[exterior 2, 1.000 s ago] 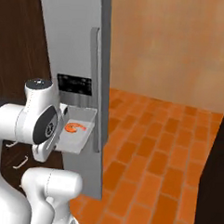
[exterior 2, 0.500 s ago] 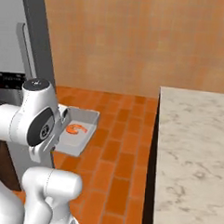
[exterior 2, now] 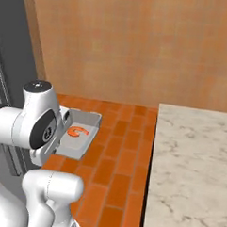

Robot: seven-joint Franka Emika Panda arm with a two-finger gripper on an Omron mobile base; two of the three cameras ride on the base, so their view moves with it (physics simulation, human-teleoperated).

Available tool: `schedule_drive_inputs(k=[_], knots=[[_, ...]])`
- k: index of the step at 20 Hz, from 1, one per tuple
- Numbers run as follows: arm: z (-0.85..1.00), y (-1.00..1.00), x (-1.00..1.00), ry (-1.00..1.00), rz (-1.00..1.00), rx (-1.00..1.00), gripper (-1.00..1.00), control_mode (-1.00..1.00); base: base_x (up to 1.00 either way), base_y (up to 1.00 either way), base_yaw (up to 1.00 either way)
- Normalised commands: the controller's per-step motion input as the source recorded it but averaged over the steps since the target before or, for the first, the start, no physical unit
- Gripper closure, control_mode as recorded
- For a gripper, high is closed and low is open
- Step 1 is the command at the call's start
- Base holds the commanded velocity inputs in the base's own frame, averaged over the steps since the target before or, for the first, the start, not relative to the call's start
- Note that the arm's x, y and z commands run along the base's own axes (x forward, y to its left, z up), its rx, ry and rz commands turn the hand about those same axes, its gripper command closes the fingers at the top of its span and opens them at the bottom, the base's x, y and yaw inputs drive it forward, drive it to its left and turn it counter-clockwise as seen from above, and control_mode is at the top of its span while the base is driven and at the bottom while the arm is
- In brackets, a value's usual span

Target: Take the meat container that has the shrimp and place it on the second highest rack of the freezer. Then take the vegetable container that has the potato and lemon and place it on the highest rack of the freezer.

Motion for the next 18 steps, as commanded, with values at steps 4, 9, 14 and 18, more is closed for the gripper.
schedule_drive_inputs(k=[4, 9, 14, 18], knots=[[0.00, 0.00, 0.00, 0.00, 0.00, 0.00, 1.00, 1.00, 1.00, -0.16, 0.05], [0.00, 0.00, 0.00, 0.00, 0.00, 0.00, 1.00, 1.00, 1.00, -0.20, 0.06], [0.00, 0.00, 0.00, 0.00, 0.00, 0.00, 1.00, 1.00, 1.00, -0.32, 0.07], [0.00, 0.00, 0.00, 0.00, 0.00, 0.00, 1.00, 1.00, 1.00, -0.40, 0.09]])
